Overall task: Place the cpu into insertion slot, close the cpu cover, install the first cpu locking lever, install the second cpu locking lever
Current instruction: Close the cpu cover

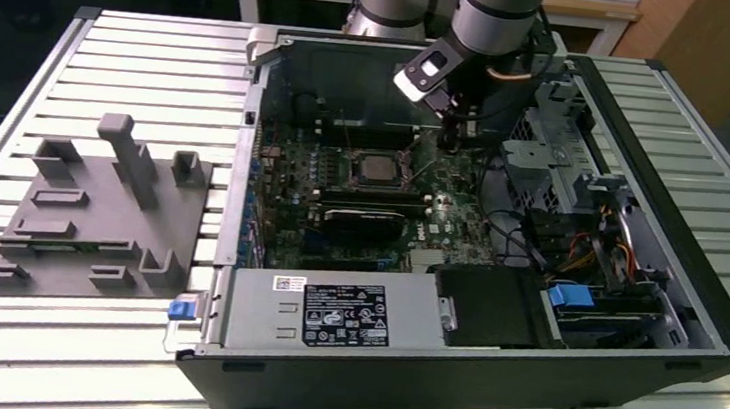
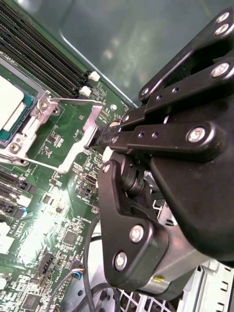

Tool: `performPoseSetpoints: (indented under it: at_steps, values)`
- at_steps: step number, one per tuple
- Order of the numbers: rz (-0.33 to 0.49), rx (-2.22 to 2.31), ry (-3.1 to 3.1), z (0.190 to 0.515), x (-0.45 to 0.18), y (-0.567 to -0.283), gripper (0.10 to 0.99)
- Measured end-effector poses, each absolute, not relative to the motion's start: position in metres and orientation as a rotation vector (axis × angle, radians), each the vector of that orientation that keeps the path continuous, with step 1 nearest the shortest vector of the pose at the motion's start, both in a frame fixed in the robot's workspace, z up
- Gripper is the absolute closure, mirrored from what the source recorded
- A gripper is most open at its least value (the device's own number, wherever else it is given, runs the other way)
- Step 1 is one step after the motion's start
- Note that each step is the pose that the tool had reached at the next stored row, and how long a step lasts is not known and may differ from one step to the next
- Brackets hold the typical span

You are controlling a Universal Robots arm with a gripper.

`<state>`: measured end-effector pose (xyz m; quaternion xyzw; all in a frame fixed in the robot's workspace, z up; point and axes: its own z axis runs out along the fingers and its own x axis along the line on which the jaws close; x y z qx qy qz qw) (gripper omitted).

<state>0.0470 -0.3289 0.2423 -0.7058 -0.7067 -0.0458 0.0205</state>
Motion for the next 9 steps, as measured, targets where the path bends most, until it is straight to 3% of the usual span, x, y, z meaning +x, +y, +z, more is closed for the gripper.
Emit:
performPoseSetpoints:
  at_steps: [9]
  values:
    - [-0.143, -2.188, -2.191, 0.2423, 0.0435, -0.3288, 0.98]
